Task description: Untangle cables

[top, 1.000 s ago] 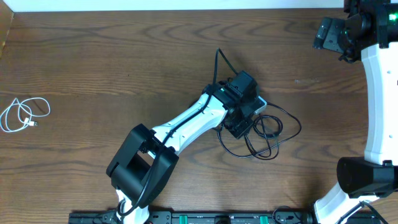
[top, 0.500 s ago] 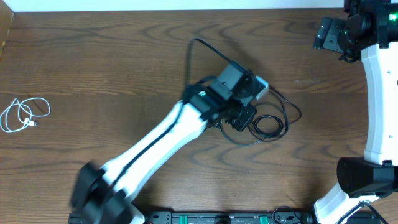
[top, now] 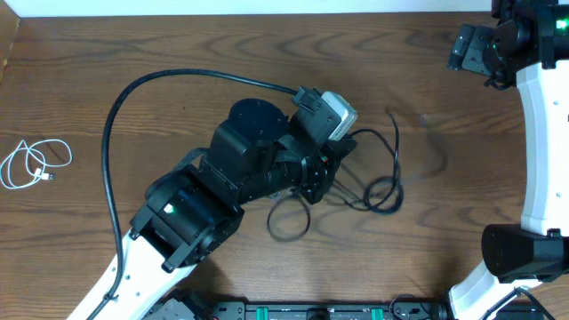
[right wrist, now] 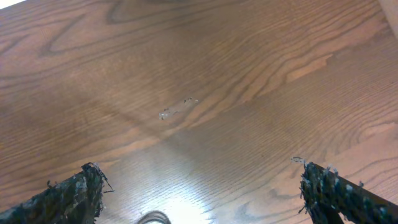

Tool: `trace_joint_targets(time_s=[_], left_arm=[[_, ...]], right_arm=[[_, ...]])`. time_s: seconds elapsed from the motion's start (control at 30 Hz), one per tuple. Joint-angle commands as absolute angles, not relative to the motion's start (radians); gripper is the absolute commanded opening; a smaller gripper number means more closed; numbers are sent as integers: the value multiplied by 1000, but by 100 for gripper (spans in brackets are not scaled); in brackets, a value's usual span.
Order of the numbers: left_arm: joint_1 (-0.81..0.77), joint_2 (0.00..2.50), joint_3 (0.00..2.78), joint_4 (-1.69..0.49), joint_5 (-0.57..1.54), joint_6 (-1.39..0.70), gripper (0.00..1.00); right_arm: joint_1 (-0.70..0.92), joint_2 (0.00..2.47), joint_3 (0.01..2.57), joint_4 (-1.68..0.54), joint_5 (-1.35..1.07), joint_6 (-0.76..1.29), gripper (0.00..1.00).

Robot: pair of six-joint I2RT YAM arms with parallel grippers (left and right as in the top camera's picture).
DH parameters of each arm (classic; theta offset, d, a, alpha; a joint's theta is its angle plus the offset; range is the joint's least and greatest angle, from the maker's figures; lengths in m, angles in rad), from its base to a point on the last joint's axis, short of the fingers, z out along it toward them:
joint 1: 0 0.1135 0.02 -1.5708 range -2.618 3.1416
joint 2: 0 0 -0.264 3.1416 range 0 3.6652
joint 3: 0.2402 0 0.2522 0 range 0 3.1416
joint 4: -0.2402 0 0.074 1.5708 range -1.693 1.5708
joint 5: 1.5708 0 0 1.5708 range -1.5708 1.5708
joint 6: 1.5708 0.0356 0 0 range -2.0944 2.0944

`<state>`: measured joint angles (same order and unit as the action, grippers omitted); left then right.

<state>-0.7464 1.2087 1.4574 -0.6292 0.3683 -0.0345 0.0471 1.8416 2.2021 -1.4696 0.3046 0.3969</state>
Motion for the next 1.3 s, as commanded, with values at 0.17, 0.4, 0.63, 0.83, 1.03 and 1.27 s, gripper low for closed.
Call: trace_joint_targets(time_s=[0.17, 0.4, 0.63, 0.83, 1.03, 1.27], left_arm=[[-743, 1227, 1465, -647, 308, -138, 8], [-743, 1227, 1465, -689, 248, -208, 8], [-700, 1227, 1466, -690, 70, -336, 8], [-566, 1227, 1466, -618, 280, -410, 8], [-541, 1226, 1466, -604, 462, -391, 7], [-541, 1225, 1466, -646, 525, -359, 8]], right_arm=[[47, 1835, 2210, -1369, 237, 411, 99], [47, 1835, 2210, -1357, 163, 444, 99], [78, 1837, 2187, -1570, -443, 278, 99], [196, 1837, 2110, -1582, -517, 130, 99], [272, 1837, 2016, -1438, -514, 289, 99], [293, 1837, 1916, -1232, -514, 421, 98]])
